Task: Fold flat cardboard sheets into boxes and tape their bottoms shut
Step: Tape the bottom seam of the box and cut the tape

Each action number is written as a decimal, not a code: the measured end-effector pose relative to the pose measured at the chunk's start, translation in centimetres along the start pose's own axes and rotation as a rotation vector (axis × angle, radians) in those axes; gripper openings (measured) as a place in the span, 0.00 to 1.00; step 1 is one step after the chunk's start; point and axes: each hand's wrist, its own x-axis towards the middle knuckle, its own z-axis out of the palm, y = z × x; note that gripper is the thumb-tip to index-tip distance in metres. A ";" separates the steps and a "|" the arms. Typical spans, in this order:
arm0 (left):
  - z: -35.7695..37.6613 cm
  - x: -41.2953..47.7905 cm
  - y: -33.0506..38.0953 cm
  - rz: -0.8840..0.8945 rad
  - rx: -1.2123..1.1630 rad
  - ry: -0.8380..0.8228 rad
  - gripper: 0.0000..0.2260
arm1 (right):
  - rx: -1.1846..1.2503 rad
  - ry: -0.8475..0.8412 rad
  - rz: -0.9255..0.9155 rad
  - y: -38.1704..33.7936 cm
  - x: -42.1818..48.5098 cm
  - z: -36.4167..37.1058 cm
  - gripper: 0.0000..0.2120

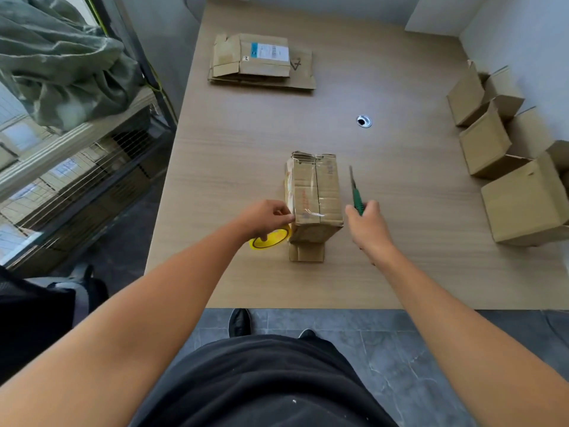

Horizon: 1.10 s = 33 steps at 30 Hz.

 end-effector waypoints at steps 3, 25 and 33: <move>0.0 0.2 0.0 0.015 0.003 -0.001 0.09 | -0.205 -0.073 -0.303 -2.6 -3.1 2.4 0.17; -3.0 -3.2 -1.5 0.417 0.621 0.271 0.11 | -0.652 -0.457 -0.054 -6.4 -5.6 5.5 0.25; -6.1 -6.2 -10.2 0.240 0.700 0.318 0.09 | -0.578 -0.082 -0.536 -2.5 -8.1 7.1 0.22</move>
